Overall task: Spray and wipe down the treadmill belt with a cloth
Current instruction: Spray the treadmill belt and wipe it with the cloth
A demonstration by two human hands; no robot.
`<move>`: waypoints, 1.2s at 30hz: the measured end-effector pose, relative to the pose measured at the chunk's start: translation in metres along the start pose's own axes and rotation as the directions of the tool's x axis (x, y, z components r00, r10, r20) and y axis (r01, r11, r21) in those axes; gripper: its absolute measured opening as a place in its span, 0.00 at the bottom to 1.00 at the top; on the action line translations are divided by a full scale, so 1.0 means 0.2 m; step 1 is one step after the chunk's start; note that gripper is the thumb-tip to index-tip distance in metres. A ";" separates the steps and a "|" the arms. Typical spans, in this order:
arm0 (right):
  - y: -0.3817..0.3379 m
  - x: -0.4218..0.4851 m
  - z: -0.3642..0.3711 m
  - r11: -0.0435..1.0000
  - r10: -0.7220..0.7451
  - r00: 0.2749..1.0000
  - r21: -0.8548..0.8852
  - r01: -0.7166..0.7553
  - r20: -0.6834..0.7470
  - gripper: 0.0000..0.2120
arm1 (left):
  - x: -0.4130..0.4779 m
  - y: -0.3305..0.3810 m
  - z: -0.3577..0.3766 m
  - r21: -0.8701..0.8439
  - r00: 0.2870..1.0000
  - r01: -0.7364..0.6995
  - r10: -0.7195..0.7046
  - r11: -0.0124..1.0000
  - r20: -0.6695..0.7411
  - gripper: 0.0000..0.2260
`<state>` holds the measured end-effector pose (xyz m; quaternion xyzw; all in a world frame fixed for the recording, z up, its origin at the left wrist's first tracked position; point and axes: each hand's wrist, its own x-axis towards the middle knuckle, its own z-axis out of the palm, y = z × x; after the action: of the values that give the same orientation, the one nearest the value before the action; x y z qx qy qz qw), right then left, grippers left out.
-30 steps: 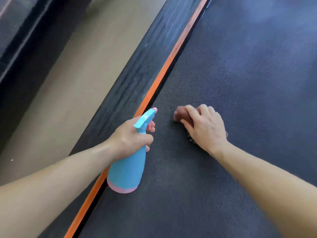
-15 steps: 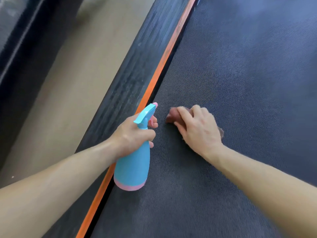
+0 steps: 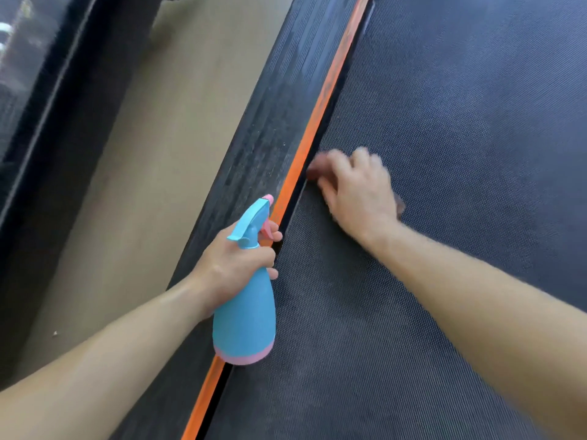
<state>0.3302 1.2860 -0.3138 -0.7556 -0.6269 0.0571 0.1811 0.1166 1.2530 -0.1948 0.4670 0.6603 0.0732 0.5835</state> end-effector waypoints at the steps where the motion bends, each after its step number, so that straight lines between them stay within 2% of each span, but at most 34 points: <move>1: -0.03 -0.13 -0.01 0.994 -0.111 0.994 0.014 0.110 0.025 0.20 | 0.00 0.00 0.00 -0.012 1.000 0.002 -0.002 1.000 -0.003 0.23; 4: -0.03 -0.29 -0.02 0.929 -0.370 0.922 0.049 0.367 0.110 0.19 | 0.02 0.03 0.01 -0.016 1.000 0.002 -0.002 1.000 0.011 0.21; 6: 0.02 -0.16 0.00 0.918 -0.393 0.914 -0.007 0.396 0.102 0.20 | 0.03 0.05 0.02 -0.013 1.000 -0.007 0.007 1.000 0.016 0.21; 7: 0.04 -0.06 0.01 0.943 -0.329 0.942 -0.027 0.331 0.057 0.20 | 0.03 0.06 0.02 -0.012 1.000 -0.010 0.010 1.000 0.017 0.21; 9: 0.08 0.14 0.02 0.996 -0.084 0.996 -0.037 0.084 0.006 0.19 | 0.05 0.05 0.03 -0.004 1.000 -0.010 0.010 1.000 0.021 0.20; 10: 0.08 0.19 0.02 0.999 0.032 0.999 -0.034 -0.032 0.004 0.20 | 0.05 0.05 0.04 -0.002 1.000 -0.007 0.007 1.000 0.026 0.21; 11: 0.07 0.19 0.02 0.995 0.101 0.995 -0.029 -0.101 -0.001 0.20 | 0.05 0.05 0.05 0.003 1.000 -0.007 0.007 1.000 0.028 0.21; 13: 0.04 0.09 0.00 0.992 0.121 0.992 -0.025 -0.122 -0.020 0.20 | 0.05 0.05 0.07 0.034 0.999 -0.011 0.010 0.999 0.034 0.23; 15: 0.04 -0.15 -0.03 0.999 0.053 0.998 0.011 -0.052 -0.034 0.19 | 0.05 0.08 0.11 0.054 0.999 -0.023 0.021 0.998 0.042 0.25; 17: 0.09 -0.43 -0.09 0.995 -0.087 0.996 0.045 0.087 0.014 0.19 | 0.06 0.12 0.16 0.066 0.997 -0.049 0.045 0.997 0.055 0.29; 19: 0.21 -0.59 -0.15 0.969 -0.245 0.967 0.047 0.242 0.071 0.20 | 0.06 0.17 0.20 0.069 0.993 -0.086 0.080 0.994 0.081 0.33; 20: 0.30 -0.60 -0.18 0.962 -0.274 0.959 0.041 0.271 0.079 0.20 | 0.07 0.19 0.23 0.062 0.991 -0.100 0.094 0.993 0.091 0.34; 21: 0.40 -0.57 -0.21 0.971 -0.240 0.969 0.020 0.240 0.063 0.20 | 0.07 0.20 0.25 0.046 0.990 -0.108 0.103 0.993 0.097 0.33; 23: 0.59 -0.43 -0.24 0.999 -0.023 0.999 -0.023 0.022 -0.034 0.22 | 0.08 0.23 0.31 0.024 0.988 -0.116 0.113 0.993 0.107 0.30; 25: 0.74 -0.23 -0.29 0.982 0.181 0.980 -0.046 -0.185 -0.089 0.22 | 0.07 0.25 0.37 0.033 0.984 -0.118 0.112 0.992 0.135 0.28; 28: 0.79 -0.07 -0.30 0.949 0.297 0.952 -0.083 -0.303 -0.078 0.23 | 0.06 0.26 0.44 0.051 0.974 -0.142 0.131 0.989 0.183 0.30; 30: 0.72 -0.16 -0.29 0.938 0.337 0.937 -0.058 -0.343 -0.089 0.23 | 0.05 0.25 0.47 0.042 0.970 -0.151 0.140 0.988 0.197 0.29; 32: 0.61 -0.40 -0.29 0.963 0.264 0.962 -0.043 -0.267 -0.063 0.22 | 0.05 0.24 0.49 0.050 0.969 -0.143 0.130 0.988 0.212 0.28; 34: 0.51 -0.66 -0.30 0.998 0.051 0.998 -0.036 -0.050 0.030 0.21 | 0.04 0.24 0.48 0.067 0.971 -0.126 0.109 0.990 0.211 0.27; 36: 0.51 -0.73 -0.29 0.994 -0.102 0.991 -0.029 0.104 0.089 0.21 | 0.04 0.24 0.46 0.071 0.972 -0.122 0.105 0.990 0.210 0.28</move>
<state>0.4124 1.1181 -0.3148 -0.7219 -0.6733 0.0703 0.1435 0.2206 1.2432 -0.1986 0.5332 0.5709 0.0300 0.6235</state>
